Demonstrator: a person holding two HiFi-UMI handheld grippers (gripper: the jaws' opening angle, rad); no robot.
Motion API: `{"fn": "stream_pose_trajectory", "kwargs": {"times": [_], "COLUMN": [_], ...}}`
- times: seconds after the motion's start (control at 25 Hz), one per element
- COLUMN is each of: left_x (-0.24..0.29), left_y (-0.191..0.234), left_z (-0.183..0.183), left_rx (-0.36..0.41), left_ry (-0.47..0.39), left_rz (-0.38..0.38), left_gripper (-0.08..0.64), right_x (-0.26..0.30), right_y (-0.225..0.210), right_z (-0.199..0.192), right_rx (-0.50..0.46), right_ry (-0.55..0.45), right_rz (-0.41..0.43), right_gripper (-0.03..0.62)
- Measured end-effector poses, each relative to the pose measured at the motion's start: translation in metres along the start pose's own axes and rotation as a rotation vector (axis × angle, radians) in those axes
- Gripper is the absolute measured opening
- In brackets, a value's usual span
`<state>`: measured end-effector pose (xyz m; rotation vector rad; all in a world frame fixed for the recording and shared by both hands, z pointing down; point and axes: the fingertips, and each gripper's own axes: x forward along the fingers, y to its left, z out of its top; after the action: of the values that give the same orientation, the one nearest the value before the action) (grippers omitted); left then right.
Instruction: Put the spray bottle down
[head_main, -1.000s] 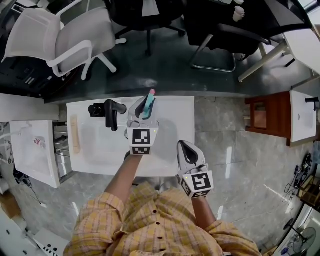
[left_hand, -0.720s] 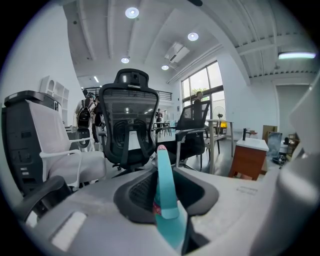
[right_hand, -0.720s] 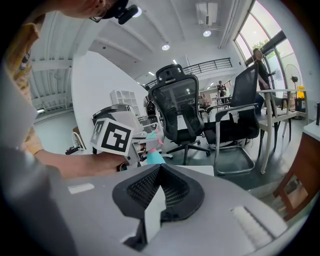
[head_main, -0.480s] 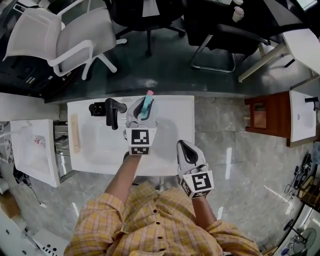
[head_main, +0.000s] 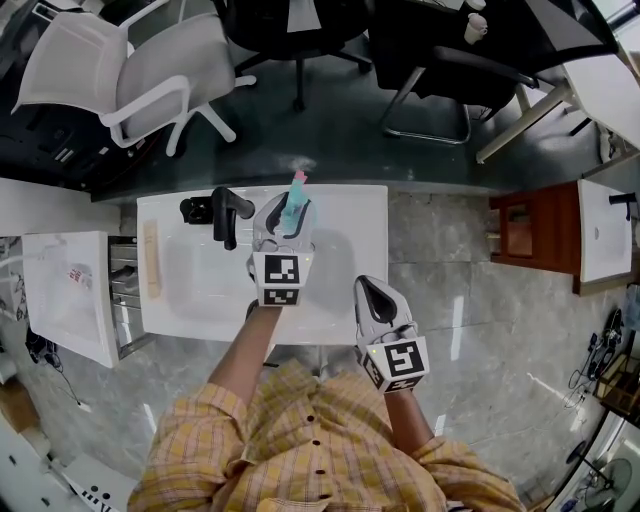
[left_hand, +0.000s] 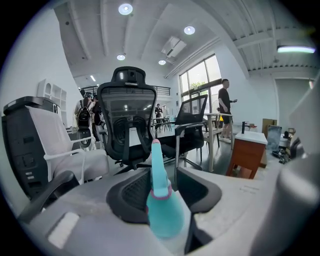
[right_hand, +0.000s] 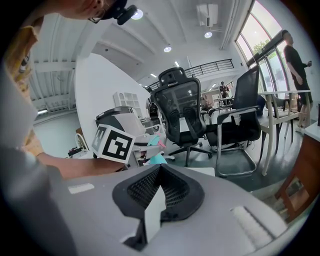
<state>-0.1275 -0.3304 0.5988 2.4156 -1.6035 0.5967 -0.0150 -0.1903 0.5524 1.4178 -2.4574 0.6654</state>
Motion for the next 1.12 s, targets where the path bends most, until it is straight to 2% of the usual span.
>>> {"fn": "stream_pose_trajectory", "kwargs": {"times": [0.24,0.72,1.12], "left_x": [-0.014,-0.057,-0.103], "left_y": [0.002,-0.012,-0.036], "left_z": [0.001,0.018,0.031], "left_rx": [-0.029,-0.03,-0.038], "left_ry": [0.002,-0.034,-0.076], "left_rz": [0.033,0.072,0.105], "left_gripper": [0.173,0.173,0.124], "right_x": [-0.009,-0.034,-0.061], "right_y": [0.004,0.013,0.018], "right_z": [0.005,0.019,0.033], "right_rx": [-0.013,-0.046,-0.072], "right_ry": [-0.012,-0.059,-0.108], "right_rz": [0.007,0.022,0.044], "right_gripper": [0.002,0.002,0.002]}}
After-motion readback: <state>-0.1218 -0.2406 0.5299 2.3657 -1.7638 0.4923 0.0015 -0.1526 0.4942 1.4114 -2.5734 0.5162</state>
